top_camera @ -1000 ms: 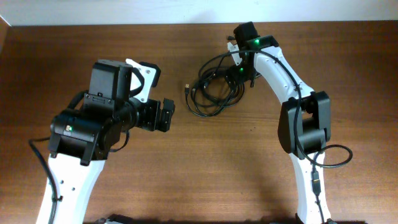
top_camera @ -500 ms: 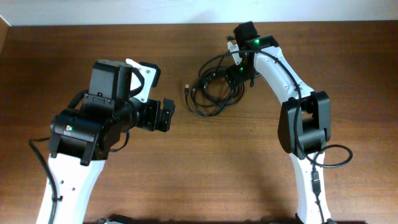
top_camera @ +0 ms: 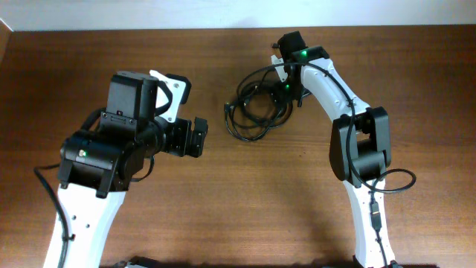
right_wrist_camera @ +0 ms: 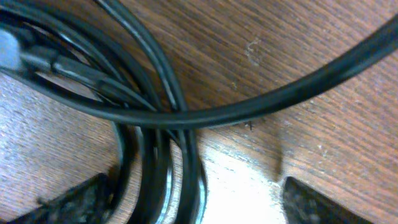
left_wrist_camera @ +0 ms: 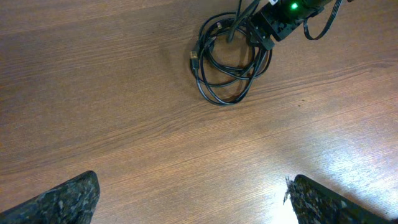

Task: Untangle cables
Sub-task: 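Lower the right gripper and grasp a loop of the black cable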

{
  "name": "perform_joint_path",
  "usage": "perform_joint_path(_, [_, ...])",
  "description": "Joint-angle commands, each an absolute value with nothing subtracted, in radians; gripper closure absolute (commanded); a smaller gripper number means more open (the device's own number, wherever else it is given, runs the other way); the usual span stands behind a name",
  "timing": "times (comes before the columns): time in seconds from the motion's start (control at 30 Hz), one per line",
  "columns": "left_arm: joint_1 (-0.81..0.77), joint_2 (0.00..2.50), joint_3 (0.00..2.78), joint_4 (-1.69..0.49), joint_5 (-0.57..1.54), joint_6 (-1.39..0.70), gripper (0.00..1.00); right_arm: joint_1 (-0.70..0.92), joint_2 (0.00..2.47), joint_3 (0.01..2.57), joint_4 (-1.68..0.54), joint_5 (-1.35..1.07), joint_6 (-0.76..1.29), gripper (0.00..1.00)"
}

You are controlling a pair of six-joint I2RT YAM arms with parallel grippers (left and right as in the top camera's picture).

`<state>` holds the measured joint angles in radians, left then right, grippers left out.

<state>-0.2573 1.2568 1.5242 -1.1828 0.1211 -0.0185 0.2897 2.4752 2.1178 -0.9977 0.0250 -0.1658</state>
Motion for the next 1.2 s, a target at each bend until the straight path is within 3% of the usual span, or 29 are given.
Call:
perform_joint_path(0.0, [-0.262, 1.254, 1.544, -1.184, 0.107, -0.006, 0.01, 0.294, 2.496, 2.131, -0.999, 0.038, -0.167, 0.16])
perform_joint_path(0.2, [-0.262, 1.254, 1.544, -1.184, 0.107, -0.006, 0.01, 0.295, 2.496, 2.131, -0.999, 0.038, -0.167, 0.19])
perform_joint_path(0.3, [-0.262, 1.254, 1.544, -1.184, 0.107, -0.006, 0.01, 0.294, 2.496, 2.131, -0.999, 0.038, -0.167, 0.42])
perform_joint_path(0.43, [-0.262, 1.254, 1.544, -1.183, 0.107, -0.006, 0.01, 0.294, 2.496, 2.131, -1.002, 0.038, -0.167, 0.48])
perform_joint_path(0.47, [-0.262, 1.255, 1.544, -1.183, 0.107, -0.006, 0.01, 0.294, 2.496, 2.131, -1.002, 0.038, -0.167, 0.57])
perform_joint_path(0.57, [-0.262, 1.254, 1.544, -1.183, 0.107, -0.006, 0.01, 0.294, 2.496, 2.131, -1.002, 0.038, -0.167, 0.96])
perform_joint_path(1.17, [-0.262, 1.255, 1.544, -1.184, 0.107, -0.006, 0.01, 0.294, 2.453, 2.184, -1.003, 0.038, -0.167, 0.96])
